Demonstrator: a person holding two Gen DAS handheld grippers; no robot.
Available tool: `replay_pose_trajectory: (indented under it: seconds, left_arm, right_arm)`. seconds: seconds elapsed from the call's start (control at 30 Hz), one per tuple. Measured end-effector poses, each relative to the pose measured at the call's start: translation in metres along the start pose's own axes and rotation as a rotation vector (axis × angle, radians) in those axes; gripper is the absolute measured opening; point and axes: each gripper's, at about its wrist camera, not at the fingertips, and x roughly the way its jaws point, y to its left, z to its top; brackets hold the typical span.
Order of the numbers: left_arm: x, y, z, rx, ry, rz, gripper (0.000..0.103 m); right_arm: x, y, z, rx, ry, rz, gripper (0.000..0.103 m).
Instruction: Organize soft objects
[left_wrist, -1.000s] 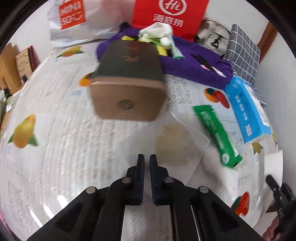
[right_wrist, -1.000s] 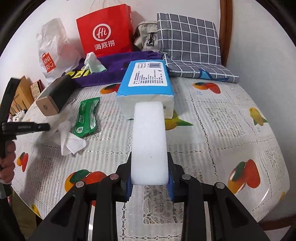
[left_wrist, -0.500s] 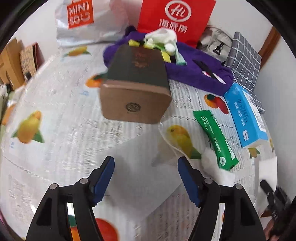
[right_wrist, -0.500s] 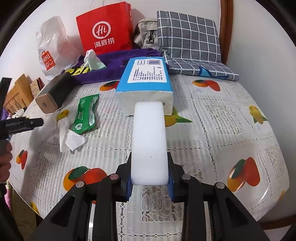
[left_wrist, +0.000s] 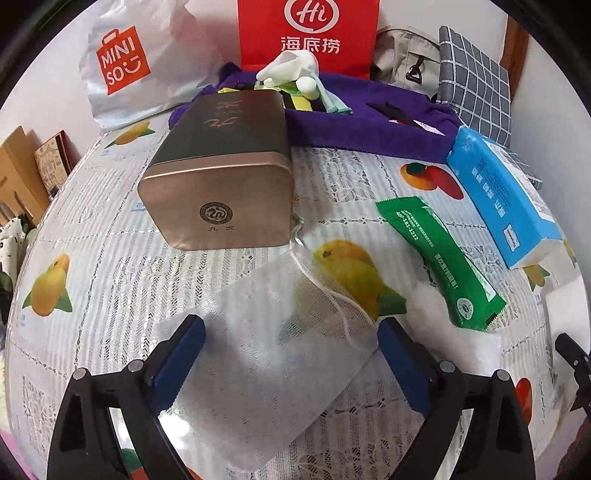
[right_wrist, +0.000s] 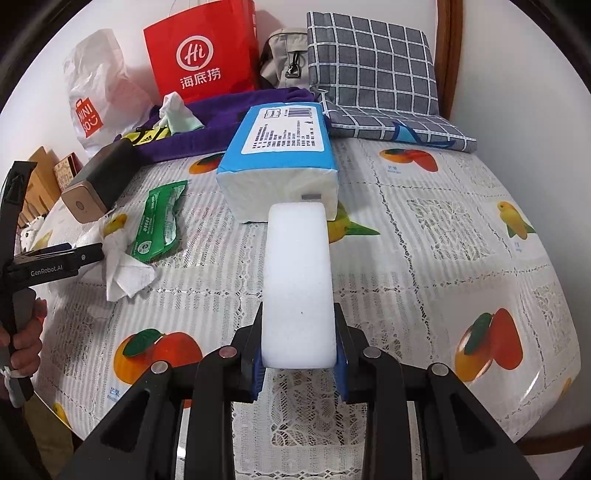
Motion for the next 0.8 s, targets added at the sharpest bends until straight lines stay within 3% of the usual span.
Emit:
replay_pose_trajectory:
  seconds: [0.13, 0.23, 0.33, 0.5, 0.6, 0.8]
  left_arm:
    - [-0.002, 0.001, -0.002, 0.008, -0.006, 0.004, 0.092]
    - [-0.004, 0.005, -0.002, -0.003, -0.007, 0.015, 0.081]
    - [-0.007, 0.009, -0.002, -0.01, -0.01, 0.015, 0.068]
    - [-0.012, 0.015, -0.002, -0.011, -0.002, -0.005, 0.032]
    - [-0.015, 0.017, -0.003, -0.017, 0.012, -0.04, 0.015]
    - [-0.028, 0.023, -0.007, -0.052, 0.022, -0.091, 0.012]
  right_arm:
    - [0.0, -0.001, 0.0, -0.001, 0.001, 0.001, 0.029]
    - [-0.001, 0.001, 0.0, -0.006, 0.0, 0.003, 0.029]
    - [-0.003, 0.004, 0.0, -0.012, -0.006, 0.005, 0.029]
    - [-0.003, 0.007, -0.001, -0.018, 0.0, 0.011, 0.029]
    - [-0.006, 0.01, -0.002, -0.029, -0.005, 0.014, 0.029]
    - [-0.021, 0.011, 0.002, -0.042, -0.021, 0.02, 0.029]
